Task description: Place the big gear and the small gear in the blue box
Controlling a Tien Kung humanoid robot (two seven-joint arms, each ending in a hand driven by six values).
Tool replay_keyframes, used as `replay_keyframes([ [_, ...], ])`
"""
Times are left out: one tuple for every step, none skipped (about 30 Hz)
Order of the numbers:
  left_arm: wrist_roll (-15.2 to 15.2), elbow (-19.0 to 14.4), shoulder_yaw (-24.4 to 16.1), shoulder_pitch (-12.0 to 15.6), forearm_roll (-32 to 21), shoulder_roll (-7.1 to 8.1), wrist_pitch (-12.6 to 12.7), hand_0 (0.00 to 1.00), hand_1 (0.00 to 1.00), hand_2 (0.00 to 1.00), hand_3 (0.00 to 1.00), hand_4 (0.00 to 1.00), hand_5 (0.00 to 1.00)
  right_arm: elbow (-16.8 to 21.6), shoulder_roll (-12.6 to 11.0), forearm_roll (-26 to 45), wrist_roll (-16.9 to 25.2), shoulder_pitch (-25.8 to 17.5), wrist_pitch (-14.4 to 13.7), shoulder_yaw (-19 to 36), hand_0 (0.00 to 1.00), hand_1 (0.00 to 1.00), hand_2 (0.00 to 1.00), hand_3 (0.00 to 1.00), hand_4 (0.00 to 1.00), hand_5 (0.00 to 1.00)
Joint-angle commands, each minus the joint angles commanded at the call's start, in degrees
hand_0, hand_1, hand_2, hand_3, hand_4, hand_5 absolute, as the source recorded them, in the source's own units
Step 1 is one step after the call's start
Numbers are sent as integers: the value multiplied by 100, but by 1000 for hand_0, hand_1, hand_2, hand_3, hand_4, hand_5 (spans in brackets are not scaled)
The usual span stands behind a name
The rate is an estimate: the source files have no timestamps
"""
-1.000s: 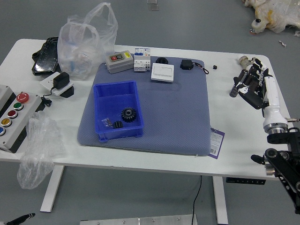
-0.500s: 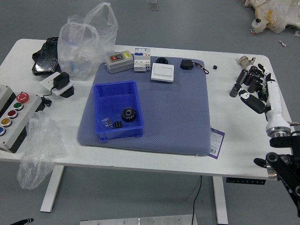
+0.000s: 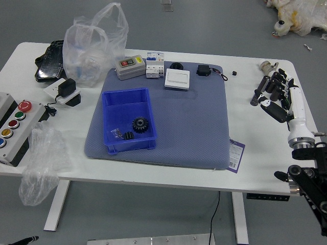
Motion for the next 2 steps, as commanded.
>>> replay_keyframes([
  [-10,2,11,-8,-11,6,4,723,601,613,742,840,574,22,-9,-6,0,6,0,18,767,836,902,932,837,303],
  [-20,4,8,-19,-9,5,16,723,601,613,742,840,574,45,-22,-20,-2,21,2,44,767,836,902,932,837,303],
])
